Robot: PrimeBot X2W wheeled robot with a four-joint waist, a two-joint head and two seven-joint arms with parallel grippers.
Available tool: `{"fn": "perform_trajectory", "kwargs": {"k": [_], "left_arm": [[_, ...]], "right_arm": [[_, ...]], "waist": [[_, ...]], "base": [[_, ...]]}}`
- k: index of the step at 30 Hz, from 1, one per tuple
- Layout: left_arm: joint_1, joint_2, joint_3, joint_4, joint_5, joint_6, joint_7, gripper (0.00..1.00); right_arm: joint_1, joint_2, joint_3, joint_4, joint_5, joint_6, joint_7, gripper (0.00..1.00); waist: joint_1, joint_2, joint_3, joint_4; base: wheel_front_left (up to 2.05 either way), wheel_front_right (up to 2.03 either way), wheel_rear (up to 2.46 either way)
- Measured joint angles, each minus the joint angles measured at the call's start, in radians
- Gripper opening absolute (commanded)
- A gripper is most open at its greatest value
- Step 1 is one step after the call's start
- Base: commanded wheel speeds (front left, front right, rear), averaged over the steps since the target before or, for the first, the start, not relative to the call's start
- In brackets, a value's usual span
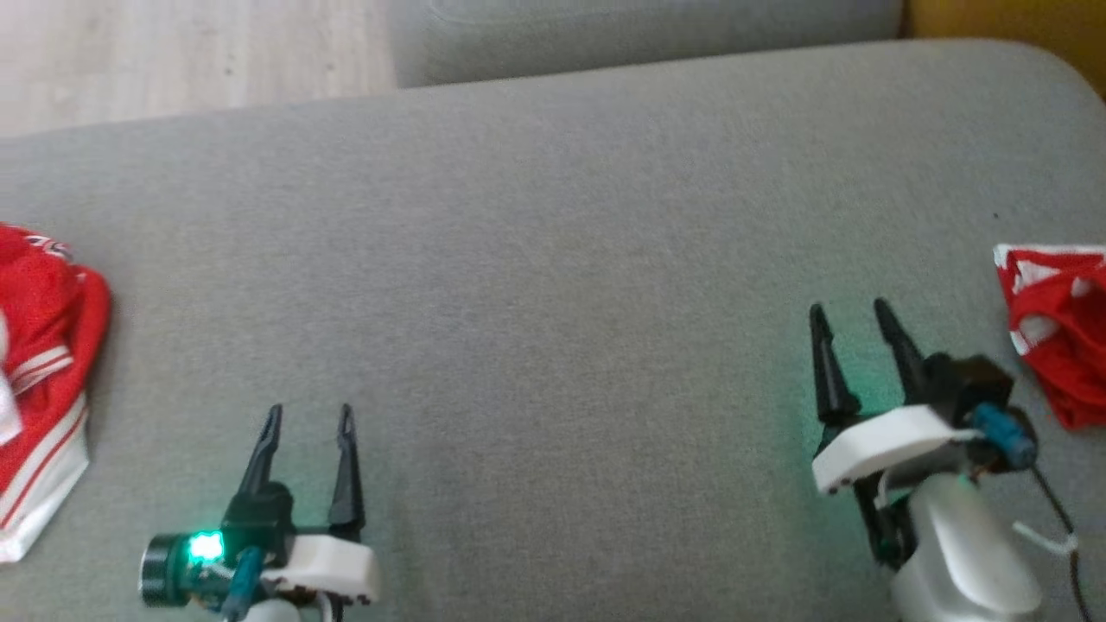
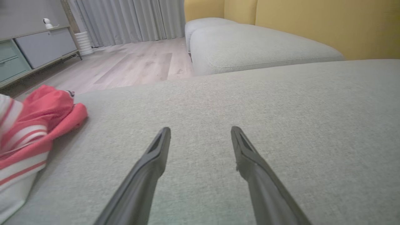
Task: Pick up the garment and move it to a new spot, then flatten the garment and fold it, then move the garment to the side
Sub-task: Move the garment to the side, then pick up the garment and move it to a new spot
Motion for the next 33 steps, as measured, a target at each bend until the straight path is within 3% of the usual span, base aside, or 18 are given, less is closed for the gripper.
{"fn": "perform_trajectory", "kwargs": {"k": [9, 22, 28, 33], "left_arm": [[0.080, -0.008, 0.056, 0.005, 0.002, -0.003, 0.000, 1.00], [0.086, -0.034, 0.075, -0.021, 0.019, -0.025, 0.000, 1.00], [0.073, -0.037, 0.076, -0.012, 0.019, -0.032, 0.000, 1.00], [0.075, -0.039, 0.096, 0.019, 0.008, -0.042, 0.000, 1.00]], "right_arm": [[0.081, 0.003, 0.042, 0.001, 0.019, 0.000, 0.000, 1.00], [0.088, 0.002, 0.057, -0.002, 0.023, 0.000, 0.000, 1.00], [0.115, 0.003, 0.076, -0.014, 0.023, 0.000, 0.000, 1.00], [0.119, 0.003, 0.131, -0.020, 0.037, 0.000, 0.000, 1.00]], "waist": [[-0.0001, 0.0000, -0.061, 0.040], [0.0001, 0.0000, -0.056, 0.084], [0.0001, 0.0000, -0.044, 0.195], [0.0002, 0.0000, -0.031, 0.343]], "base": [[0.00, 0.00, 0.00], [0.00, 0.00, 0.00], [0.00, 0.00, 0.00], [0.00, 0.00, 0.00]]}}
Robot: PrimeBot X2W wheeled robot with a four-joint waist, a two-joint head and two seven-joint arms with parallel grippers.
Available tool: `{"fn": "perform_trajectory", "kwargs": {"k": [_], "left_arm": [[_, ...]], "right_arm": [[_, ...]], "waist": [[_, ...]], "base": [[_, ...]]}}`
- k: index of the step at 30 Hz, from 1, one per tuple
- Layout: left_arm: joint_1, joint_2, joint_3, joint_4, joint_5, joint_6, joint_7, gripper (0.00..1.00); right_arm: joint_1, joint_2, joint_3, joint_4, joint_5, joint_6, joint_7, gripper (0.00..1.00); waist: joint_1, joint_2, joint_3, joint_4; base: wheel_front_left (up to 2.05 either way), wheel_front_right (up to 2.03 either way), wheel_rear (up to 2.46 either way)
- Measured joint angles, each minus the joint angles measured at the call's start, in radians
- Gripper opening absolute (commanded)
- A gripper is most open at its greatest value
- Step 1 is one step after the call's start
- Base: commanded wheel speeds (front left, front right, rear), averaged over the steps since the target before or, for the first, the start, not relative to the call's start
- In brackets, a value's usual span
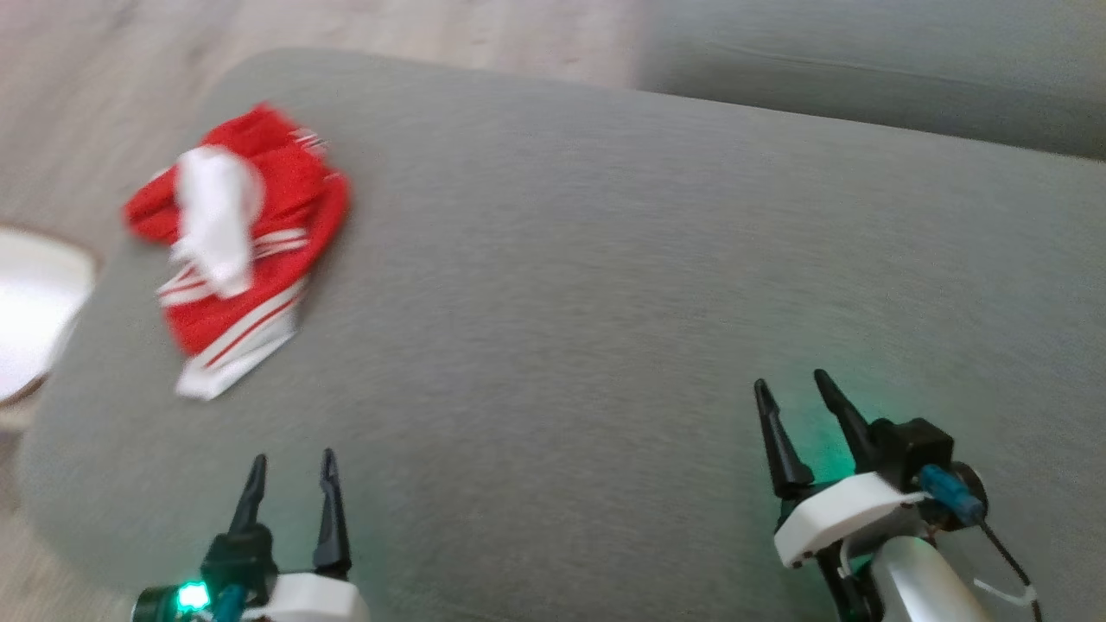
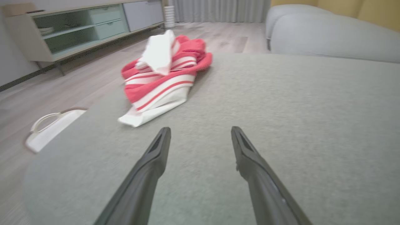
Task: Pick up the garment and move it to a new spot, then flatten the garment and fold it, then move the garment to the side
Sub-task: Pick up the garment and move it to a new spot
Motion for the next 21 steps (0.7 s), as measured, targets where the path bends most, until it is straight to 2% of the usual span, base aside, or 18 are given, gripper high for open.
{"fn": "perform_trajectory", "kwargs": {"k": [3, 5, 9, 15, 18, 21], "left_arm": [[0.003, 0.000, 0.021, 0.014, -0.011, -0.010, 0.000, 1.00], [0.012, 0.000, 0.033, 0.019, -0.031, -0.034, 0.000, 1.00], [0.019, -0.001, 0.048, 0.027, -0.039, -0.062, 0.000, 1.00], [-0.023, -0.005, 0.129, -0.013, -0.087, -0.097, 0.000, 1.00], [-0.113, 0.003, 0.174, -0.057, -0.097, -0.125, 0.000, 1.00], [-0.233, 0.038, 0.183, -0.053, -0.096, -0.147, 0.000, 1.00]], "right_arm": [[-0.001, 0.000, 0.028, 0.001, 0.009, 0.000, 0.000, 1.00], [-0.002, 0.000, 0.042, 0.002, 0.017, 0.000, 0.000, 1.00], [-0.004, 0.000, 0.050, 0.002, 0.018, 0.000, 0.000, 1.00], [-0.013, 0.000, 0.041, -0.012, 0.008, 0.000, 0.000, 1.00], [-0.029, 0.000, 0.022, -0.030, -0.014, 0.000, 0.000, 1.00], [-0.050, -0.001, 0.013, -0.054, -0.041, 0.000, 0.000, 1.00]], "waist": [[0.0000, 0.0000, 0.006, 0.070], [0.0000, 0.0000, 0.009, 0.111], [0.0000, 0.0000, 0.015, 0.167], [0.0000, 0.0000, 0.053, 0.172], [0.0000, 0.0000, 0.084, 0.160], [0.0001, 0.0000, 0.123, 0.145]], "base": [[0.00, 0.00, 0.00], [0.00, 0.00, 0.00], [0.00, 0.00, 0.00], [0.00, 0.00, 0.00], [0.00, 0.00, 0.00], [0.00, 0.00, 0.00]]}}
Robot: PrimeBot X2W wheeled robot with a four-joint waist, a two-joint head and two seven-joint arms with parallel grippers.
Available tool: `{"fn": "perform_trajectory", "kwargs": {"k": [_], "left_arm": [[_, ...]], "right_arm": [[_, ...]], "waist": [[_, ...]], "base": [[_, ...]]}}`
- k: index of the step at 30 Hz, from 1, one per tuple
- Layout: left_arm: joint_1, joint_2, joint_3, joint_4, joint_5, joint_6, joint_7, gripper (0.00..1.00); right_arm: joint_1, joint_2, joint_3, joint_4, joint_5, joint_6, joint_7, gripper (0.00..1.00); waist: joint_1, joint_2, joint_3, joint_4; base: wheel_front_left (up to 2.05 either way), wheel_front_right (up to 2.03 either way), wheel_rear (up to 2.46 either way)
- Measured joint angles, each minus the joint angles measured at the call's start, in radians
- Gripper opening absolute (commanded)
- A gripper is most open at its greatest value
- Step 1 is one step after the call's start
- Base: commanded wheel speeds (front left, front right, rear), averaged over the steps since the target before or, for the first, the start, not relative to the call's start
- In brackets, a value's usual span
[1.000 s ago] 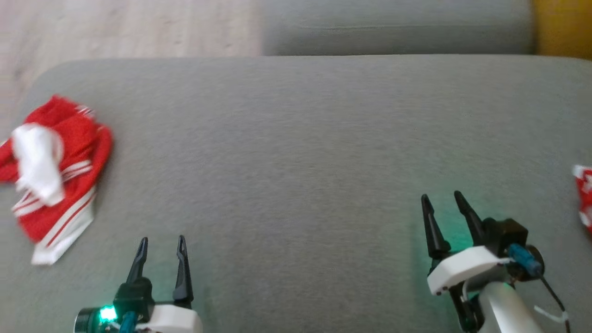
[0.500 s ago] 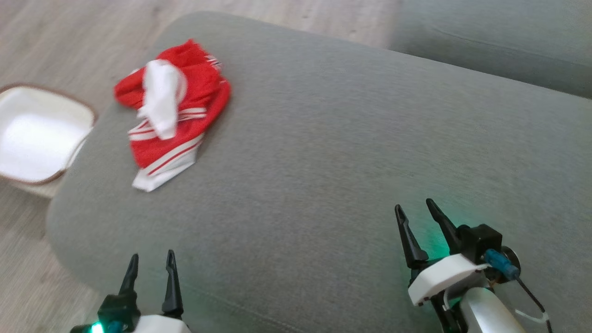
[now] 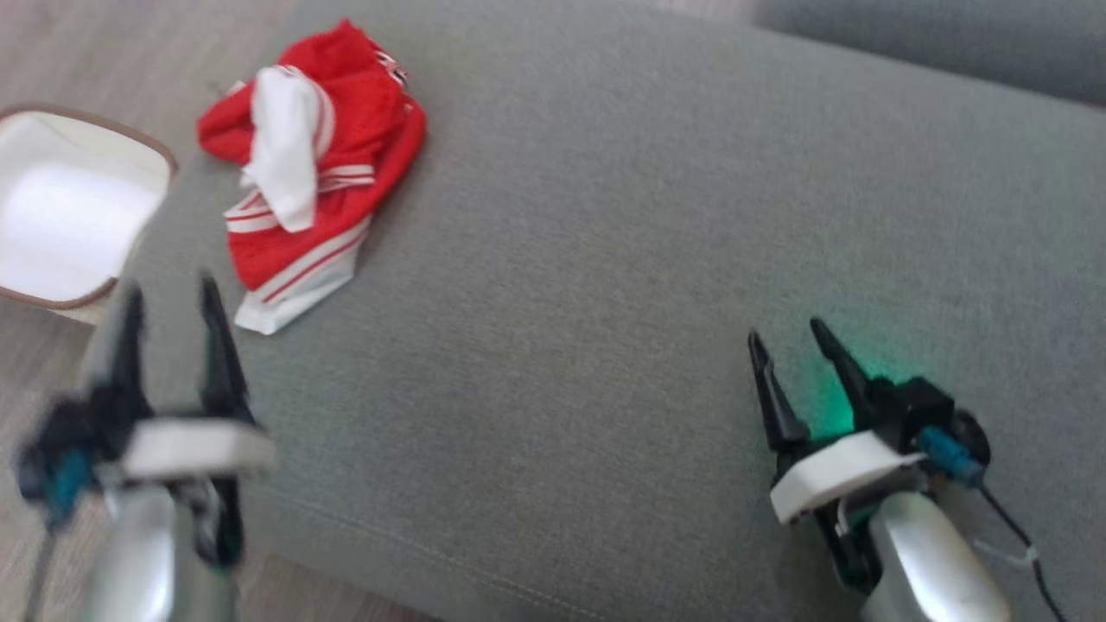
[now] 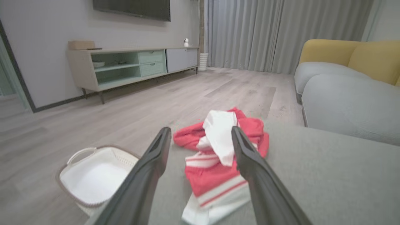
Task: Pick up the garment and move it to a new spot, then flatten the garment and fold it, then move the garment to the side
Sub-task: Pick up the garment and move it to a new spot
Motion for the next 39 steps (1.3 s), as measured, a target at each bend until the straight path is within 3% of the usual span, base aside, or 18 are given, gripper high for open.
{"fn": "perform_trajectory", "kwargs": {"k": [11, 17, 24, 25, 26, 31, 39], "left_arm": [[-0.436, 0.132, 0.001, 0.313, -0.074, -0.038, 0.054, 1.00], [-0.509, 0.211, -0.002, 0.528, -0.078, -0.038, 0.082, 1.00], [-0.561, 0.251, 0.002, 0.714, -0.087, -0.036, 0.157, 1.00], [-0.567, 0.258, 0.001, 0.721, -0.088, -0.036, 0.146, 0.61], [-0.574, 0.266, 0.000, 0.725, -0.088, -0.036, 0.131, 0.00], [-0.612, 0.299, -0.019, 0.683, -0.054, -0.036, 0.022, 0.00], [-0.721, 0.310, -0.128, 0.473, -0.008, -0.039, 0.001, 0.00]], "right_arm": [[-0.092, -0.002, -0.009, -0.105, -0.076, 0.000, 0.000, 1.00], [-0.121, -0.003, 0.008, -0.151, -0.076, 0.000, 0.000, 1.00], [-0.152, -0.001, -0.002, -0.172, -0.080, 0.000, -0.005, 1.00], [-0.152, -0.001, -0.004, -0.173, -0.080, 0.000, -0.005, 1.00], [-0.152, -0.001, -0.005, -0.174, -0.077, 0.000, -0.005, 1.00], [-0.147, -0.002, -0.010, -0.150, -0.050, 0.000, -0.009, 1.00], [-0.096, -0.003, 0.006, -0.116, 0.017, 0.000, -0.008, 1.00]], "waist": [[0.0001, 0.0000, 0.148, -0.116], [0.0001, 0.0000, 0.209, -0.206], [-0.0001, 0.0000, 0.260, -0.284], [-0.0001, 0.0000, 0.264, -0.290], [0.0000, 0.0000, 0.267, -0.295], [-0.0001, 0.0000, 0.239, -0.298], [-0.0002, 0.0000, 0.152, -0.314]], "base": [[0.00, 0.00, 0.00], [0.00, 0.00, 0.00], [0.00, 0.00, 0.00], [0.00, 0.00, 0.00], [0.00, 0.00, 0.00], [0.00, 0.00, 0.00], [0.00, 0.00, 0.00]]}}
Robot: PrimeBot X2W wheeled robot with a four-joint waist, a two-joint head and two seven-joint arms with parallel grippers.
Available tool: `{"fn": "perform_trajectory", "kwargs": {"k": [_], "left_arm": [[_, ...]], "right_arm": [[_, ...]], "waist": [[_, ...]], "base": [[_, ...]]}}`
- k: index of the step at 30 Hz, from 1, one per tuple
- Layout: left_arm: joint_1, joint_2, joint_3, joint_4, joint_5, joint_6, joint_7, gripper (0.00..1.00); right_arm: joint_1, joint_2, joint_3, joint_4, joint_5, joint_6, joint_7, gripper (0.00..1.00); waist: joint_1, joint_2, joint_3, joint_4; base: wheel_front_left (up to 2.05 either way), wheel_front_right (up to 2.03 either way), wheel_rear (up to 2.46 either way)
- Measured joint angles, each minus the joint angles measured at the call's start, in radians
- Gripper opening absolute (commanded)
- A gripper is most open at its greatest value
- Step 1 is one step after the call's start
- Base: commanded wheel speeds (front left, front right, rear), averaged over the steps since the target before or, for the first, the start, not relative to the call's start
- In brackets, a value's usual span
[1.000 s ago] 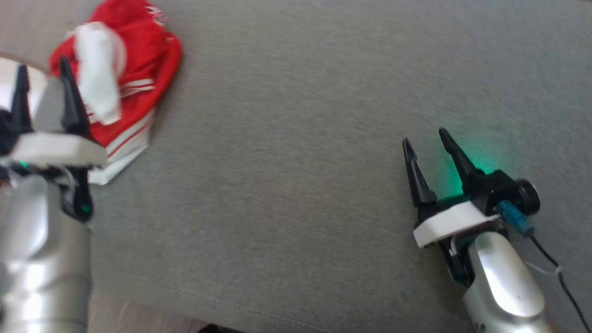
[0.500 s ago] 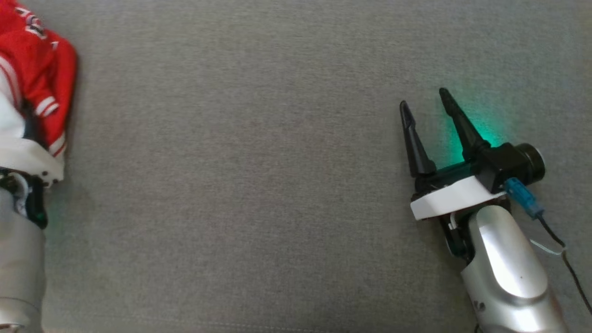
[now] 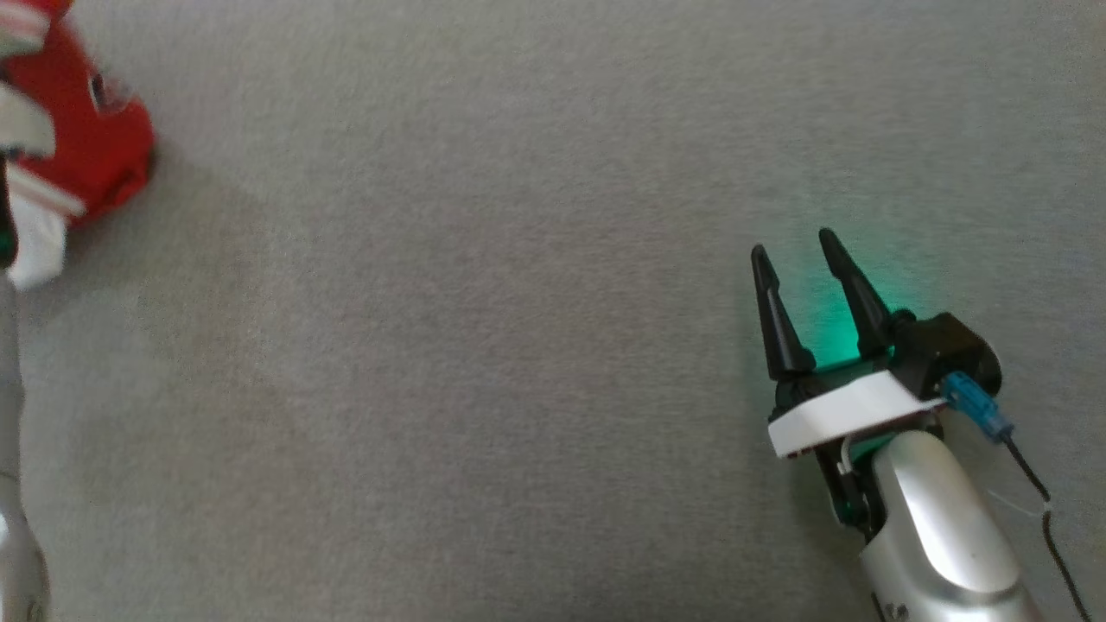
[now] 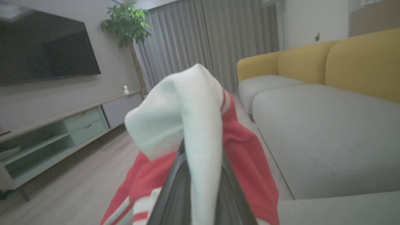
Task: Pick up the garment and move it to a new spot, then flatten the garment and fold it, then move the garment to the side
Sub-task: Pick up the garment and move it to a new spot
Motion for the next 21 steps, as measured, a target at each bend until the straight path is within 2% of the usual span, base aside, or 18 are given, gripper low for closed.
{"fn": "perform_trajectory", "kwargs": {"k": [4, 11, 16, 21], "left_arm": [[-0.015, -0.026, -0.084, -0.150, -0.020, 0.000, -0.006, 0.00], [0.051, -0.184, -0.274, -0.367, -0.129, -0.007, 0.036, 0.00], [0.155, -0.282, -0.369, -0.403, -0.185, -0.007, 0.053, 0.00], [0.242, -0.334, -0.432, -0.368, -0.221, -0.007, 0.049, 0.00]], "right_arm": [[0.021, 0.000, 0.006, 0.002, 0.034, 0.000, 0.000, 1.00], [0.059, 0.000, 0.033, 0.003, 0.092, 0.000, 0.001, 1.00], [0.073, 0.001, 0.055, 0.003, 0.120, 0.000, 0.001, 1.00], [0.073, 0.001, 0.059, 0.003, 0.129, 0.000, 0.001, 1.00]], "waist": [[-0.0001, 0.0000, -0.045, -0.045], [-0.0001, 0.0000, -0.104, -0.169], [-0.0001, 0.0001, -0.131, -0.268], [-0.0001, 0.0001, -0.145, -0.345]], "base": [[0.00, 0.00, 0.00], [0.00, 0.00, 0.00], [0.00, 0.00, 0.00], [0.00, 0.00, 0.00]]}}
